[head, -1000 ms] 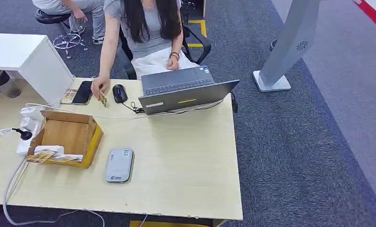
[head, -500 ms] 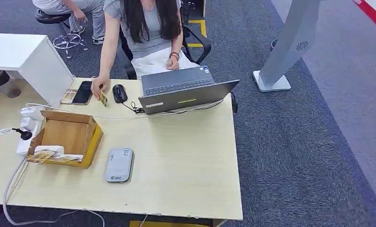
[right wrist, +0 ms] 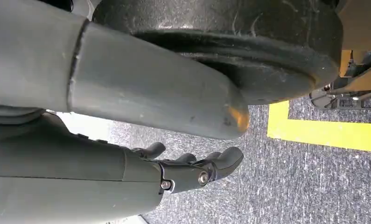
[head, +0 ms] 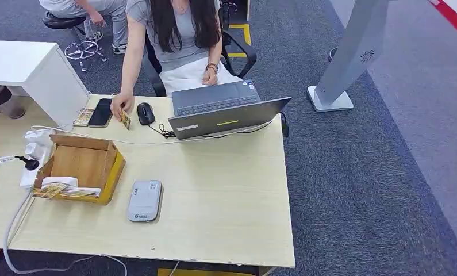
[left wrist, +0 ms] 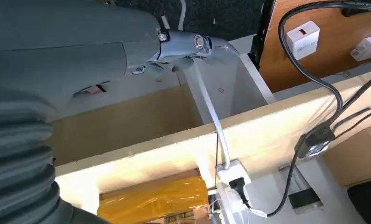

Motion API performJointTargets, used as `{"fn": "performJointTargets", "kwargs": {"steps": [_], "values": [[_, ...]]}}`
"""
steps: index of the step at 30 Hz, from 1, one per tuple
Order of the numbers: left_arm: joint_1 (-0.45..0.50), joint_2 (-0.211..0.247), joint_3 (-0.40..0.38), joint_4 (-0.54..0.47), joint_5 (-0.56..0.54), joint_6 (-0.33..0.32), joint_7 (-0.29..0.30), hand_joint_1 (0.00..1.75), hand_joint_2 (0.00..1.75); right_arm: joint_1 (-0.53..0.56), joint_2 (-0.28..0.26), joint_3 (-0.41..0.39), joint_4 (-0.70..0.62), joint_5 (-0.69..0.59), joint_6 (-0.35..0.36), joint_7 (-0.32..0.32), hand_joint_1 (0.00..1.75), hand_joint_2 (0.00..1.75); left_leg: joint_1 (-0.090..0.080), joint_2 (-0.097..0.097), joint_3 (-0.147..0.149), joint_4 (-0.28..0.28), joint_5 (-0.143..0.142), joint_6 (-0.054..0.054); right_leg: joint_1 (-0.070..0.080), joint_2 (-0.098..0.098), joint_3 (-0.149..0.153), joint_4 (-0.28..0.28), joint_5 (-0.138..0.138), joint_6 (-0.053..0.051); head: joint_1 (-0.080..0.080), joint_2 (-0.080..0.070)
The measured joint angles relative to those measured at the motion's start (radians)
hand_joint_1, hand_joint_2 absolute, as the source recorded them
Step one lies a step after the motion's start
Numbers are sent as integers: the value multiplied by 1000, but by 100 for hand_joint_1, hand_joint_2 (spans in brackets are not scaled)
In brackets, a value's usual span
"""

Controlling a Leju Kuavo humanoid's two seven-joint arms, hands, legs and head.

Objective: Pass the card to the sensor for recognition and then transmit it.

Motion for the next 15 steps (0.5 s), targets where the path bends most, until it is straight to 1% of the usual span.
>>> {"fn": "performJointTargets", "kwargs": {"steps": [15], "values": [[0,0,0,0,0,0,0,0,175,0,0,0,0,0,0,0,0,0,0,0,0,0,0,0,0,0,0,0,0,0,0,0]]}}
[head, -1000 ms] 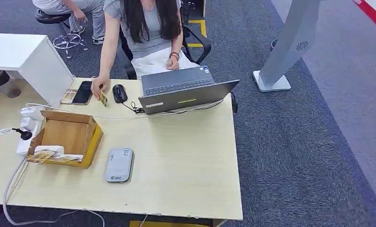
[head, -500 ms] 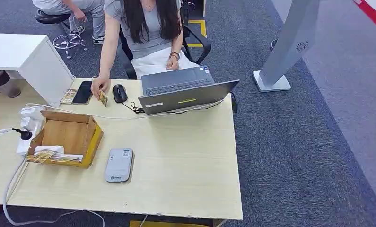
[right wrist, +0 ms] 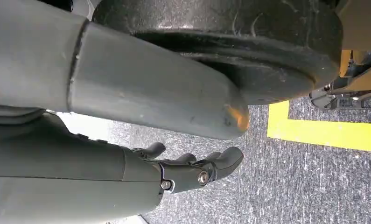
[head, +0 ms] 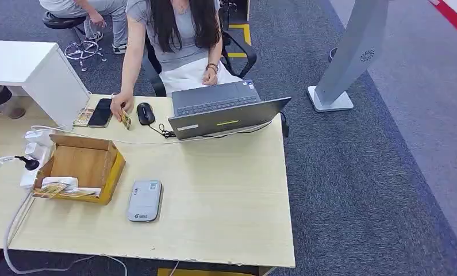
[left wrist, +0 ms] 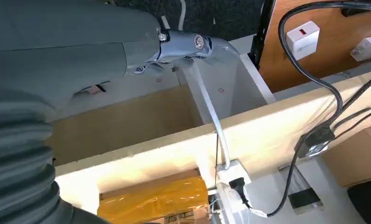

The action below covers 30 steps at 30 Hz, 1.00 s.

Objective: Pass the card to the sensor for recognition and then transmit it.

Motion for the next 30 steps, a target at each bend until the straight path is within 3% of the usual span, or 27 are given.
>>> {"fn": "performJointTargets", "kwargs": {"steps": [3,4,5,6,11,12,13,14,30], "values": [[0,0,0,0,0,0,0,0,175,0,0,0,0,0,0,0,0,0,0,0,0,0,0,0,0,0,0,0,0,0,0,0],[0,0,0,0,0,0,0,0,0,0,0,0,0,0,0,0,0,0,0,0,0,0,0,0,0,0,0,0,0,0,0,0],[0,0,0,0,0,0,0,0,0,0,0,0,0,0,0,0,0,0,0,0,0,0,0,0,0,0,0,0,0,0,0,0],[0,0,0,0,0,0,0,0,175,0,0,0,0,0,0,0,0,175,0,0,0,0,0,0,0,0,0,0,0,0,0,0],[1,3,-13,15,-13,3,-1,0,175,1,-6,-1,-3,0,0,0,0,175,0,0,1,0,0,0,0,0,0,0,0,0,0,0],[1,8,-29,30,-30,8,-2,0,0,2,-9,-2,-7,0,2,-3,0,175,0,0,1,0,0,0,0,0,0,0,0,0,0,0],[1,10,-44,42,-43,13,-3,0,0,2,-12,-2,-9,0,3,-5,0,175,0,0,1,0,0,0,0,0,0,0,0,0,0,0],[1,13,-58,53,-58,19,-5,0,0,2,-14,-3,-11,0,5,-8,0,0,0,0,1,0,0,0,0,0,0,0,0,0,0,0],[24,96,-428,336,-349,155,-88,0,0,62,-39,-51,-81,-6,80,-76,0,0,-2,0,1,0,0,1,-3,0,0,0,0,0,0,0]]}}
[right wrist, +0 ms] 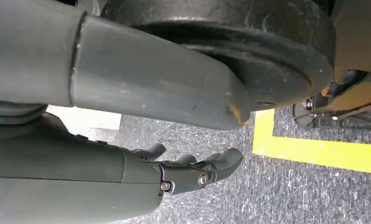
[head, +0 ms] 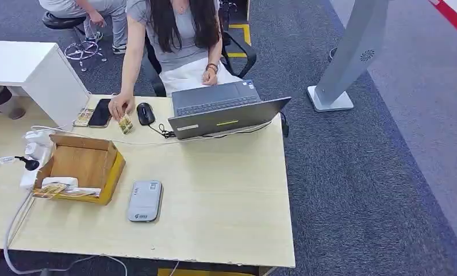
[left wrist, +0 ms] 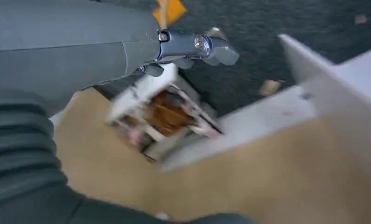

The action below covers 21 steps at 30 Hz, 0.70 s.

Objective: Pass the card to the sensor for recognition and then transmit it.

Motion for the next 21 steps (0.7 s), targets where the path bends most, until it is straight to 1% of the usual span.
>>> {"fn": "performJointTargets", "kwargs": {"steps": [2,3,9,10,14,15,19,20,21], "values": [[5,14,-53,39,-36,17,-9,0,0,10,-5,-9,-10,0,8,-7,0,0,0,0,0,0,0,0,0,0,0,0,0,0,1,0],[9,19,-76,58,-52,23,-14,0,175,14,-8,-13,-15,0,13,-14,0,175,0,0,0,0,0,1,0,0,0,0,0,0,1,0],[23,60,-230,175,-162,76,-43,0,175,40,-26,-42,-44,0,34,-37,0,175,-1,0,0,0,-1,1,-1,0,0,0,0,1,0,0],[25,68,-260,196,-181,85,-48,0,0,45,-29,-48,-50,0,37,-42,0,175,-1,0,0,0,-1,1,-1,0,0,0,-1,1,0,0],[34,95,-361,276,-254,119,-68,0,0,61,-42,-66,-69,-3,53,-58,0,175,-1,0,0,0,-1,2,-1,0,0,0,-1,1,0,0],[36,102,-388,296,-272,128,-74,0,0,64,-45,-72,-75,-3,57,-65,0,0,-1,0,0,0,-1,2,-1,0,0,0,-1,1,0,0],[44,131,-485,375,-339,160,-92,0,0,78,-59,-90,-95,-4,71,-79,0,0,-1,0,0,0,-1,2,-1,0,0,0,-1,2,0,0],[46,138,-511,393,-357,169,-95,0,175,82,-61,-95,-100,-5,75,-85,0,0,-1,0,0,0,-1,2,-1,0,0,0,-2,2,1,0],[49,144,-535,409,-375,177,-99,0,175,85,-64,-100,-104,-5,80,-89,0,0,-1,0,0,0,-1,2,-1,0,0,0,-2,2,0,0]]}}
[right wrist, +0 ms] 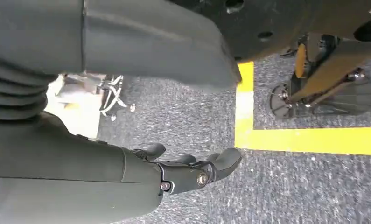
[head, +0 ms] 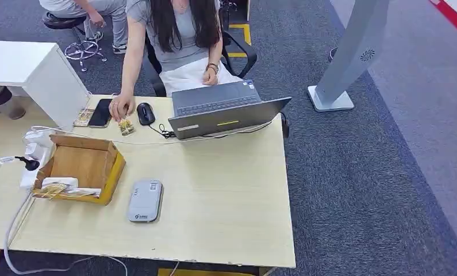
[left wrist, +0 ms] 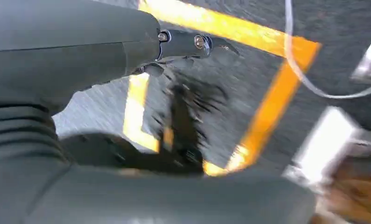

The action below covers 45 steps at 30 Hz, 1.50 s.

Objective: Pass the card to the sensor for recognition and then transmit it.

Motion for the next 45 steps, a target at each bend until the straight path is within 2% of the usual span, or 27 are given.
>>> {"fn": "performJointTargets", "kwargs": {"steps": [2,3,7,10,11,12,13,14,16,17,18,19,21,22,23,24,26,27,28,29,31,32,35,39,40,41,45], "values": [[4,13,-49,37,-37,16,-13,0,175,8,-6,-8,-9,-2,8,-8,0,0,0,0,0,0,0,0,0,-1,0,0,0,0,0,0],[3,21,-72,55,-50,22,-18,0,0,11,-10,-11,-13,-2,8,-11,0,175,0,0,0,0,0,0,0,-1,0,0,0,0,0,0],[-16,16,-67,55,45,17,-60,0,0,4,-9,-10,-10,-44,38,-40,0,175,-1,-2,0,0,0,1,-1,-2,1,0,-1,0,0,0],[-26,21,-45,61,46,-18,-86,0,0,-5,-4,-21,-7,-69,74,-58,0,175,-2,-2,2,-1,0,0,-2,-3,2,0,-1,0,0,0],[-27,25,-33,66,90,-46,-124,0,0,-6,0,-26,-4,-109,103,-79,0,0,-2,-2,2,-1,0,0,-2,-3,2,1,-1,0,0,0],[-25,27,-21,79,181,-85,-205,0,0,-6,1,-32,3,-193,159,-114,0,0,-2,-2,2,-1,0,0,-2,-3,2,1,-1,0,0,0],[-28,27,-18,97,227,-73,-240,0,0,-10,1,-33,14,-231,165,-87,0,0,-2,-2,2,-1,0,0,-2,-3,1,1,-1,1,0,0],[-32,27,-21,106,209,-46,-219,0,0,-19,2,-25,20,-204,124,-26,0,0,-2,-2,2,-1,0,0,-2,-3,2,1,-1,1,0,0],[-42,38,-40,124,19,93,-46,0,0,-45,8,4,21,-29,-29,141,0,0,-3,-4,2,-2,0,1,-3,-4,2,1,-1,1,0,0],[-47,39,-44,136,-54,147,9,0,0,-48,14,7,22,11,-59,161,0,0,-3,-5,3,-2,1,1,-3,-4,2,2,-1,0,0,0],[-49,45,-47,147,-108,218,25,175,0,-51,23,7,22,-2,-28,112,0,0,-3,-4,2,-2,1,1,-3,-4,2,2,-2,0,2,0],[-48,43,-50,158,-99,263,-19,175,0,-54,19,6,24,-65,45,19,175,0,-3,-4,2,-2,1,1,-3,-4,1,2,-2,0,1,0],[-53,52,-53,178,-63,310,-200,175,0,-59,14,4,35,-184,196,-269,175,0,-3,-5,2,-2,1,1,-3,-5,1,1,-2,0,2,0],[-58,53,-54,189,-42,328,-279,175,0,-65,13,2,44,-224,202,-400,175,0,-3,-5,2,-2,0,1,-3,-5,1,1,-2,0,1,0],[-63,55,-55,200,-19,316,-332,175,0,-71,14,0,55,-233,154,-473,175,0,-3,-5,2,-2,0,1,-3,-5,2,1,-2,0,1,0],[-71,63,-55,212,-5,301,-349,175,0,-79,18,0,62,-227,68,-507,175,0,-4,-5,3,-2,0,1,-4,-5,2,1,-2,0,1,0],[-83,67,-55,235,4,326,-380,175,0,-92,20,-2,75,-246,-82,-408,175,0,-4,-5,4,-3,1,1,-4,-5,2,1,-2,0,0,0],[-89,68,-55,245,10,321,-394,175,0,-99,21,-5,81,-244,-148,-313,175,175,-5,-5,3,-3,1,1,-4,-5,2,2,-2,0,0,0],[-94,68,-55,259,25,292,-399,175,0,-105,22,-5,90,-218,-225,-179,175,175,-6,-5,3,-2,1,2,-4,-6,2,2,-2,0,0,0],[-98,68,-55,269,36,264,-393,175,0,-104,22,-5,95,-203,-269,-114,175,175,-6,-6,3,-3,1,2,-5,-6,2,2,-2,0,0,0],[-107,68,-49,286,70,242,-382,175,0,-102,24,-10,102,-217,-259,-132,175,175,-6,-5,2,-3,1,2,-5,-6,1,2,-2,0,1,0],[-114,66,-39,298,102,224,-377,0,0,-106,27,-14,106,-233,-243,-152,175,175,-6,-4,2,-3,1,2,-5,-5,1,2,-2,0,-1,0],[-124,59,-13,308,108,207,-345,0,0,-118,41,-25,112,-225,-201,-164,175,175,-6,-5,3,-3,1,2,-5,-5,2,2,-3,0,-1,0],[-132,53,59,338,173,182,-328,0,0,-132,58,-43,125,-246,-224,-179,175,175,-6,-6,3,-3,1,2,-5,-6,2,3,-3,0,-1,0],[-134,52,80,346,192,176,-327,0,0,-134,61,-49,128,-251,-232,-182,101,0,-6,-6,3,-3,1,2,-5,-6,2,3,-3,0,-1,0],[-136,51,94,350,211,170,-320,0,0,-136,63,-54,131,-258,-240,-187,0,0,-6,-6,3,-3,1,2,-5,-6,2,3,-3,0,-1,0],[-141,48,152,366,273,134,-307,0,0,-141,67,-73,137,-294,-239,-221,0,0,-6,-6,3,-3,1,2,-5,-6,2,3,-3,0,-1,0]]}}
